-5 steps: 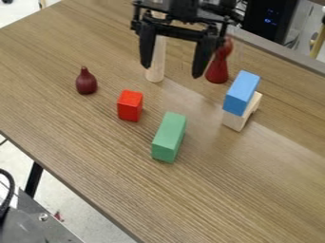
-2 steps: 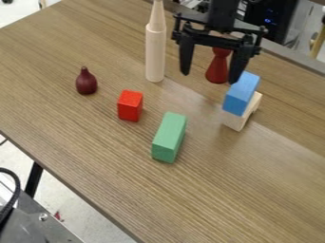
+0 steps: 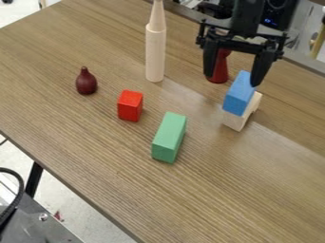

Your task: Put the blue rectangular on the green rectangular

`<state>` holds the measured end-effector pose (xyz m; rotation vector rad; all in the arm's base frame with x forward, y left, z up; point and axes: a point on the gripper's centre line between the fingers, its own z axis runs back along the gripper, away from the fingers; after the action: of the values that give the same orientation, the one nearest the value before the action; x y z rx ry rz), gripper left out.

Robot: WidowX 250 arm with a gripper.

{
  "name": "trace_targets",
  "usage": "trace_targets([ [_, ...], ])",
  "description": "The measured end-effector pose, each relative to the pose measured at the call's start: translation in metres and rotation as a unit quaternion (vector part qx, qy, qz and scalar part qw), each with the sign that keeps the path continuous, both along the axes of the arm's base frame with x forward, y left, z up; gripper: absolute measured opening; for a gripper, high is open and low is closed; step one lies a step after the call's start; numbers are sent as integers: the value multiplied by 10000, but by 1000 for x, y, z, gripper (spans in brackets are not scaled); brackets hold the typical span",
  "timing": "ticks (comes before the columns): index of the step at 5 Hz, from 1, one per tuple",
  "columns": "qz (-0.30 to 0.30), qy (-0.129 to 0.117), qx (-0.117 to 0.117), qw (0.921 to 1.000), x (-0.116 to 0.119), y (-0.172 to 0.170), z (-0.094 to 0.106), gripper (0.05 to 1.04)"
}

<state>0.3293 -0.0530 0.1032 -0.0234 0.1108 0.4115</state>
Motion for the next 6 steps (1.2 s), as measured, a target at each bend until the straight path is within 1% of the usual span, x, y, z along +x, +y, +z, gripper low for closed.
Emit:
trace_targets([
  [1, -94, -47, 1, 9999, 9, -7, -2, 999],
  [2, -216, -99, 18, 9997, 11, -11, -3, 999],
  [3, -542, -193, 32, 9983, 14, -10, -4, 999],
  [4, -974, -206, 85, 9950, 13, -7, -9, 999],
  [5, -1171, -151, 94, 9930, 10, -5, -17, 999],
  [6, -1211, -75, 63, 9926, 9, -6, -27, 999],
])
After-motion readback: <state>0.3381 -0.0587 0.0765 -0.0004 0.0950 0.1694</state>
